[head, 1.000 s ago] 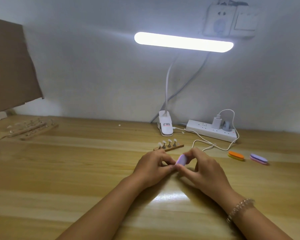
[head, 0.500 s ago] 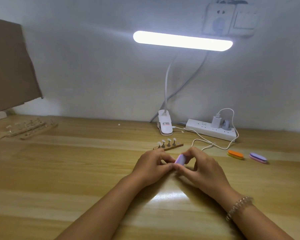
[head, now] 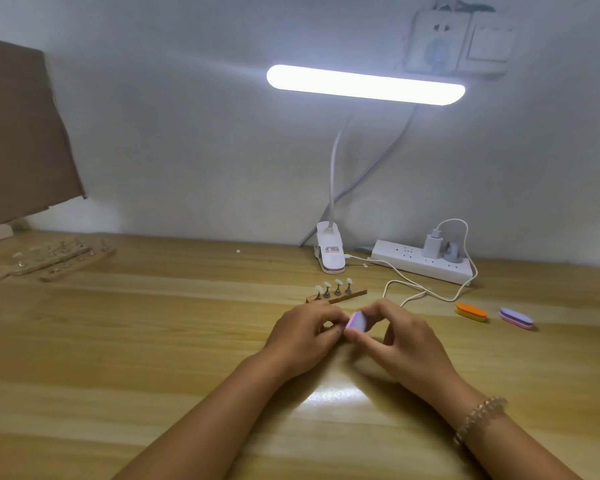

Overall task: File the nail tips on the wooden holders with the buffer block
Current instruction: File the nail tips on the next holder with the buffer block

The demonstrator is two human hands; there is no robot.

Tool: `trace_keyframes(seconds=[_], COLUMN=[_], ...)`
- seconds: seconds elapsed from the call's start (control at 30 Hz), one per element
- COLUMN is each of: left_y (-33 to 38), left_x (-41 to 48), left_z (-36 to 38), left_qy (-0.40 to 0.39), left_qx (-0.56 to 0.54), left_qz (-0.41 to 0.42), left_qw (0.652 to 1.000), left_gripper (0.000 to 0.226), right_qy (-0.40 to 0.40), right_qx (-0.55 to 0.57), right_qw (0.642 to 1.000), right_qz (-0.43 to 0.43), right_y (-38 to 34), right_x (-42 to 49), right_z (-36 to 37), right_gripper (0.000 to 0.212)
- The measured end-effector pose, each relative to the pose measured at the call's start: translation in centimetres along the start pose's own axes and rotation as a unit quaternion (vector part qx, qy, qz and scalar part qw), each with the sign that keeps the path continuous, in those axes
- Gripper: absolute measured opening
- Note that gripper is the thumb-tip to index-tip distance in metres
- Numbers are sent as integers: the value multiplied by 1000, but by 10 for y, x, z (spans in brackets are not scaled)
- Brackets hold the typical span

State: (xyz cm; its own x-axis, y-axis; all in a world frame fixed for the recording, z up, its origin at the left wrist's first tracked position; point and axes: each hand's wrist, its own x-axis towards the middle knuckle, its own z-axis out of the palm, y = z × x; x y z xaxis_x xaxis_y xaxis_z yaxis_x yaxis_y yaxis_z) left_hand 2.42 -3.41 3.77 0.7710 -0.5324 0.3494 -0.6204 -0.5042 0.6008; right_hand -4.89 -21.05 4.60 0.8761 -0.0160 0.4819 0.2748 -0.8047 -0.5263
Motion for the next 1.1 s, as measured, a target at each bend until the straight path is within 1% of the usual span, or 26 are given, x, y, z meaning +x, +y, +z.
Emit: trace_keyframes(seconds=[0.07,0.13,0.17,0.23,0.3,0.37,0.4,0.47,0.53,0.63,0.77,0.87,0.93,1.03,1.1], left_y=[1,1,1,0,0,0,-1,-3,-4,-4,-4,-1,-1,-2,-1], left_x=[0,0,-1,0,0,0,0,1,1,2,1,1,1,1,0], left_z=[0,1,1,0,0,1,1,1,1,1,1,0,-1,0,0], left_qy=[-2,-6,-8,-11,-14,-12,-11,-14,-15,-16,-22,-22,-24,-21,-17], left_qx=[-3,-7,-5,8,12,5,0,-17,-42,-55,-56,-74,-72,-46,-41], left_qz=[0,0,1,4,5,4,2,-3,-7,-5,-3,-1,-1,-2,0], left_qw=[1000,1000,1000,1000,1000,1000,1000,1000,999,998,998,997,997,999,999], left_gripper=[15,16,16,18,18,17,17,18,19,16,16,17,17,16,15], right_qy=[44,76,72,36,23,43,46,28,7,35,54,83,101,54,50], right_qx=[23,30,26,5,-12,-23,-36,-77,-81,-54,-89,-58,-53,-87,-88], right_qw=[998,996,997,999,999,999,998,996,996,998,994,995,993,994,994], right_qz=[36,41,21,-26,-26,-3,-4,-33,-34,10,-21,6,1,-42,-30], right_y=[5,8,6,0,-3,-1,-1,-4,-7,-3,-4,-4,-5,-9,-9], right_x=[3,3,2,-1,0,1,0,-4,-3,1,-3,-1,-1,-4,-3], right_z=[-4,-6,-5,-1,0,-2,-3,-1,0,-4,-3,-4,-5,-2,-2], right_gripper=[18,20,21,22,20,20,21,28,33,29,30,30,32,33,34])
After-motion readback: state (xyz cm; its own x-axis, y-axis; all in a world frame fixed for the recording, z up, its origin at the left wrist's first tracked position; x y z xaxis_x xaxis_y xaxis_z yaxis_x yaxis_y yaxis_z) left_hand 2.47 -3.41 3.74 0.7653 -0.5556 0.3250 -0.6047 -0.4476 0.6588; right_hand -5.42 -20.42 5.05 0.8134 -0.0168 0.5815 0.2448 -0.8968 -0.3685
